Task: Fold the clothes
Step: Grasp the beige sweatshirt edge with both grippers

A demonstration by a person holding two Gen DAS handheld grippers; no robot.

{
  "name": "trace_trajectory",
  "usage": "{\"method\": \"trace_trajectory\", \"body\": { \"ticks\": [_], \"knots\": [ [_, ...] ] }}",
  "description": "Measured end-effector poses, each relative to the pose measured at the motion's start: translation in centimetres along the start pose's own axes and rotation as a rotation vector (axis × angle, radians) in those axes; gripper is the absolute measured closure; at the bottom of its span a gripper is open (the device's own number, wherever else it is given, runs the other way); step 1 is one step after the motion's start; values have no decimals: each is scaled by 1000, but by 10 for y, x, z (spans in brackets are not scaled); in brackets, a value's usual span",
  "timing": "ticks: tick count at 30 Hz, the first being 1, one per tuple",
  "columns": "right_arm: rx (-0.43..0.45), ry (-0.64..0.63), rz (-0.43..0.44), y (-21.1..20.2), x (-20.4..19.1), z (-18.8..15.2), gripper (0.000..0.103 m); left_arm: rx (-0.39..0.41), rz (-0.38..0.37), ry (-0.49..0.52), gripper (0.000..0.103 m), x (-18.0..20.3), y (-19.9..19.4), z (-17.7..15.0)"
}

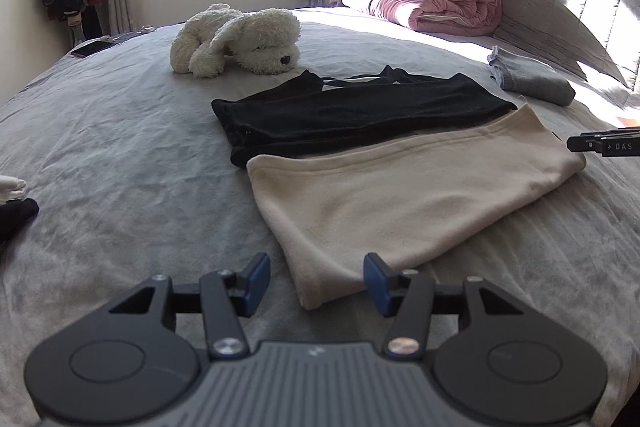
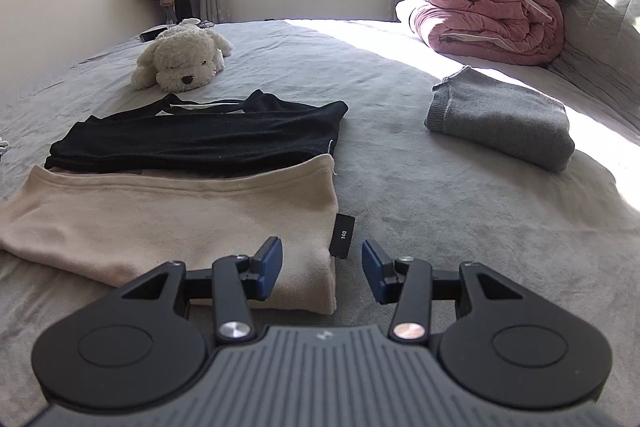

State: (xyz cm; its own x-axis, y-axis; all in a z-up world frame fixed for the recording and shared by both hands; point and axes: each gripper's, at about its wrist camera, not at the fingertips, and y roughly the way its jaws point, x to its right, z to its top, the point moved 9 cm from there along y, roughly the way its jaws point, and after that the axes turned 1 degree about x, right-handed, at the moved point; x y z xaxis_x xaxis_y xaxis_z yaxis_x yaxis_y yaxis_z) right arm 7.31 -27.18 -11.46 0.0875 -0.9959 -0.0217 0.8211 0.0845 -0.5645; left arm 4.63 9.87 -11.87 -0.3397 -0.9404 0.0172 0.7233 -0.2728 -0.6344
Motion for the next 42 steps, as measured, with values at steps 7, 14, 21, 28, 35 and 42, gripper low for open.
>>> {"method": "trace_trajectory", "body": {
  "ticks": [7,14,21,28,35,42],
  "knots": [
    [-41,57,34,-13,3,-9,56,-38,-73,-109,49,3,-7,-5],
    [-87,228,117,-22,12,-16,56,-41,-176,-382,49,-14,-11,-4],
    [-130,435,206,-22,20,-21,56,-77,-271,-654,51,-30,-5,-12],
    [-157,527,246,-15,18,-24,56,-118,-285,-842,54,-46,7,-24],
    [-162,610,263,-7,23,-26,56,-145,-335,-954,54,-46,16,-29],
    [-170,725,306,1,26,-28,57,-193,-429,-1093,55,-42,29,-35]
  ]
}}
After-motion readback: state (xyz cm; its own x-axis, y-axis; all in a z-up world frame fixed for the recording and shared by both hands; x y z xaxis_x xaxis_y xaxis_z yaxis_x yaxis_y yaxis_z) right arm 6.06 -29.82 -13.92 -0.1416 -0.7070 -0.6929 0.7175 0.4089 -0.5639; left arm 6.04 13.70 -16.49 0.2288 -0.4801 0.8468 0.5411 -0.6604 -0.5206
